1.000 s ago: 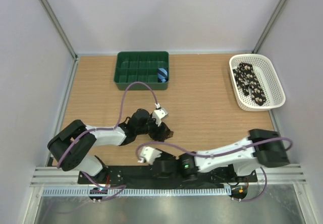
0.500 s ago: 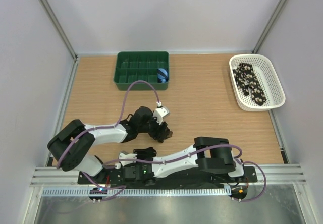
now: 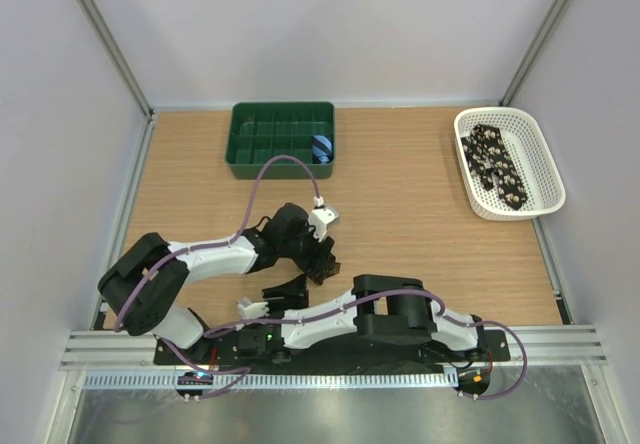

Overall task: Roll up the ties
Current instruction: Roll the tie

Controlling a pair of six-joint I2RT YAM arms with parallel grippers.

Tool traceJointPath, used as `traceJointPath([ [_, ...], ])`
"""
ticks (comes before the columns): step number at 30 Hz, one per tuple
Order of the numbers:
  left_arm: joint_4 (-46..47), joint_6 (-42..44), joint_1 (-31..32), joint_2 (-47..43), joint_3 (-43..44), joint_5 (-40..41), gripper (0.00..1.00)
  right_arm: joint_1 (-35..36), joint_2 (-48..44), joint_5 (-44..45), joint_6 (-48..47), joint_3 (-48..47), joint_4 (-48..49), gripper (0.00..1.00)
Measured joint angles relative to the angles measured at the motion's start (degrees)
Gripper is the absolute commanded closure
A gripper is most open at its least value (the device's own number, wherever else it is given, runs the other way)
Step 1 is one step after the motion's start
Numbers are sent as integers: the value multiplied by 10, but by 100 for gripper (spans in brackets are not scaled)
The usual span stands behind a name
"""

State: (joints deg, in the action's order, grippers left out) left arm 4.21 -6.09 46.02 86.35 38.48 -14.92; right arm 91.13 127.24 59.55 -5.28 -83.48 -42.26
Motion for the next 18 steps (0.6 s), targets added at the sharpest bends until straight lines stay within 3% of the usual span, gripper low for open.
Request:
traceJointPath([
  [7,-60,-19,0,9,36,4,47,-11,17,23,-7,-8,-23,37],
  [18,-81,-30,0,9,45,5,47,-22,21,33,-20,-15,-26,35],
])
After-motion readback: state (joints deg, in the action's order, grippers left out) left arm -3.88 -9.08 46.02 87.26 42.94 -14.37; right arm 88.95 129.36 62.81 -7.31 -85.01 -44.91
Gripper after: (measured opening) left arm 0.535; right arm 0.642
